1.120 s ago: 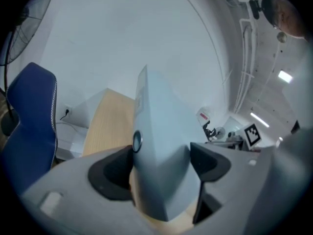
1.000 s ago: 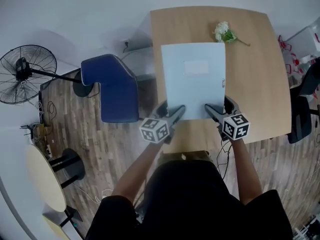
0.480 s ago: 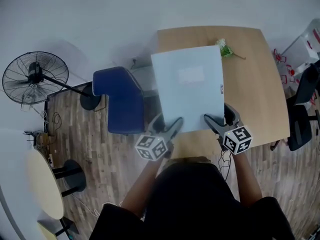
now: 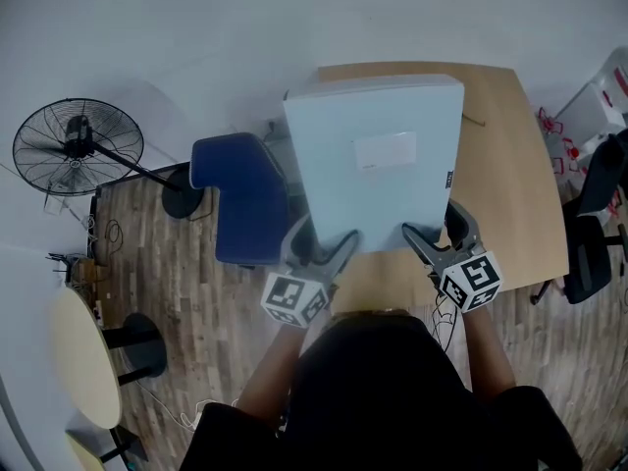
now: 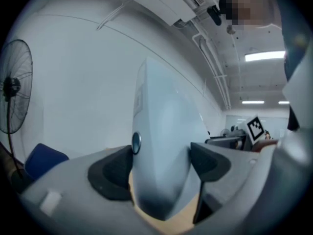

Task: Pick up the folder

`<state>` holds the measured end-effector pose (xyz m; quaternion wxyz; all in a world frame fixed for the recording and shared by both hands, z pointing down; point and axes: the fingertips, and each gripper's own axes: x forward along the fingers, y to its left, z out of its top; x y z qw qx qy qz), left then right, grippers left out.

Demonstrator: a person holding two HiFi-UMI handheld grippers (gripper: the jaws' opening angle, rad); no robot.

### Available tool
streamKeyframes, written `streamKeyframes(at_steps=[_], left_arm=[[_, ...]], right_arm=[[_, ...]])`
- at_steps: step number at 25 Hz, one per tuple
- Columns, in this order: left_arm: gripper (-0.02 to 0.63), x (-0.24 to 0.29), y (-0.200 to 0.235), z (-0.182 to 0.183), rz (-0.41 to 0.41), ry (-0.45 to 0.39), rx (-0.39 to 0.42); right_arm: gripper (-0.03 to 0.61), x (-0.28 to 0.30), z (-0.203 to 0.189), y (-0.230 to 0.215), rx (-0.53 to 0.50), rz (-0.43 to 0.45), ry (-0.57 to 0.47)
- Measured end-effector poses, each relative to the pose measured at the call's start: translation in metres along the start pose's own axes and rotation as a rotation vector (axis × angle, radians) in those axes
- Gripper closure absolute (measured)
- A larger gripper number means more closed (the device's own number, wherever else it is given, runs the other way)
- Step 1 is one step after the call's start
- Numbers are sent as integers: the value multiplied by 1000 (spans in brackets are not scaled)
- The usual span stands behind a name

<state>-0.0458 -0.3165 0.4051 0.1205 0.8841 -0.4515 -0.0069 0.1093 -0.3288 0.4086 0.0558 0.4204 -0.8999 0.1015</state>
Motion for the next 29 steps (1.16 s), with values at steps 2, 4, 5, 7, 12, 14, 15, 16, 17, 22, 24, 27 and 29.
streamKeyframes(at_steps=[2, 4, 5, 7, 12, 14, 15, 16, 17, 22, 24, 27, 29], left_arm=[[239, -1, 0, 2, 0, -4, 8], [238, -3, 0, 3, 0, -10, 9], [239, -3, 1, 3, 0, -13, 10], [238, -1, 2, 4, 0, -17, 10], [238, -2, 2, 7, -9, -20, 6], [239, -1, 3, 8, -13, -19, 5], [238, 0, 3, 9, -15, -18, 5], [238, 1, 4, 8, -16, -17, 5], [238, 1, 3, 7, -19, -16, 4], [238, 2, 3, 3, -30, 0, -10], [238, 2, 3, 0, -32, 8, -12], [238, 3, 4, -4, -33, 15, -16], [238, 4, 6, -6, -34, 17, -19]], right_arm=[[188, 0, 0, 1, 6, -3, -8], [190, -1, 0, 3, 17, -7, -14], [190, 0, 0, 3, 20, -9, -15], [190, 1, 1, 3, 20, -14, -18], [190, -1, 6, 5, -3, -23, -27], [191, 0, 8, 5, -12, -28, -26], [193, 1, 8, 5, -15, -32, -22], [195, 1, 8, 4, -16, -35, -19], [196, 0, 7, 4, -16, -39, -16], [198, -3, 3, 4, -7, -54, -4], [198, -3, 0, 4, -8, -58, 3], [198, -2, -3, 3, -8, -61, 10], [198, -1, -5, 3, -8, -63, 13]])
